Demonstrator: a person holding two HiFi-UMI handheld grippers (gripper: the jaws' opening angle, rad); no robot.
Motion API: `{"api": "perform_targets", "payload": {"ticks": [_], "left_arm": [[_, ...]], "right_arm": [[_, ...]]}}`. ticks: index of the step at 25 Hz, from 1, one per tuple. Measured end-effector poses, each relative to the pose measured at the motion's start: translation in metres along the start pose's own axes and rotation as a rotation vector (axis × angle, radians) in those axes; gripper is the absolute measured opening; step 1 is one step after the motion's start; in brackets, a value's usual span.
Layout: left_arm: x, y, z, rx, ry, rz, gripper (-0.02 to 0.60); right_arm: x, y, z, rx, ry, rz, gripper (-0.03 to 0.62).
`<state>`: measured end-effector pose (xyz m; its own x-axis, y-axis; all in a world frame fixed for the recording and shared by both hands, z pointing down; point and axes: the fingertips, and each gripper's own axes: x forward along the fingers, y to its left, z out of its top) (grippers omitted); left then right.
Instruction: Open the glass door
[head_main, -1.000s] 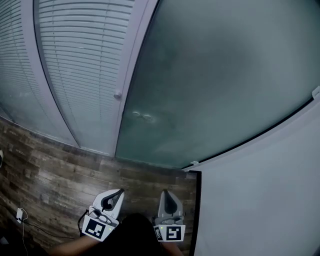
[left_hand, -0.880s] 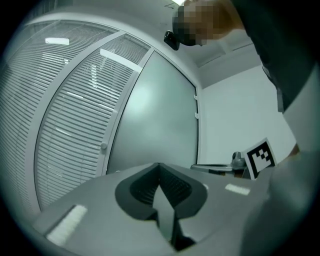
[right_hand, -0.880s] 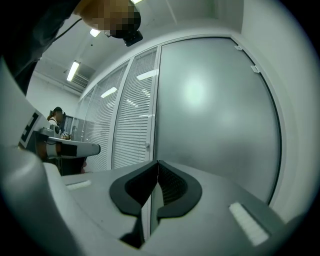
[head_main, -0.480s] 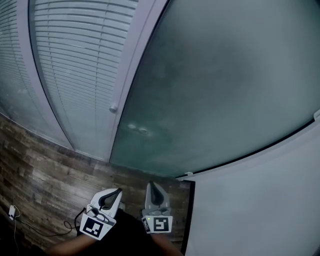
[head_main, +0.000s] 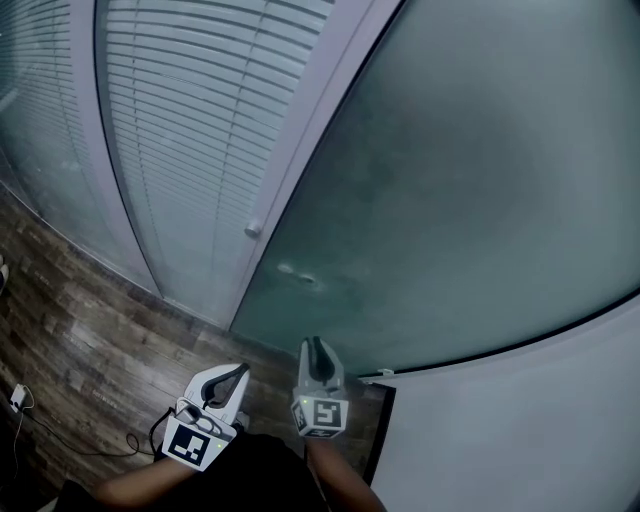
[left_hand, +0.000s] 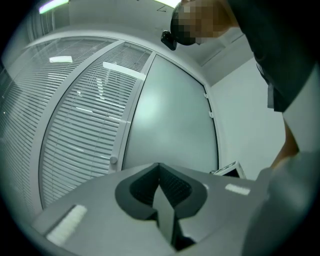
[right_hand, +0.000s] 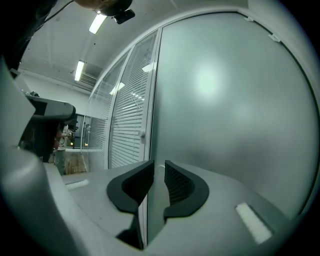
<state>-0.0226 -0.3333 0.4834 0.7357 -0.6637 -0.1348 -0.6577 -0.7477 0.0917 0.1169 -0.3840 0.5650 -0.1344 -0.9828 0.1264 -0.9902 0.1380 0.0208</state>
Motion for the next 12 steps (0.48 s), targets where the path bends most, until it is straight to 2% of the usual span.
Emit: {"api": "perform_targets", "payload": {"ticks": [4, 12], "left_arm": [[-0.002, -0.004, 0.017, 0.054, 0.002, 0.012, 0.0], [-0.015, 0.013, 0.01, 0.055, 0.05, 0.094, 0.0]], "right_arm": [[0.025, -0.004, 0.004, -0.003, 0.012, 0.018, 0.055], [0.085, -0.02, -0.025, -0.045, 0.055, 0.058, 0.081]]}}
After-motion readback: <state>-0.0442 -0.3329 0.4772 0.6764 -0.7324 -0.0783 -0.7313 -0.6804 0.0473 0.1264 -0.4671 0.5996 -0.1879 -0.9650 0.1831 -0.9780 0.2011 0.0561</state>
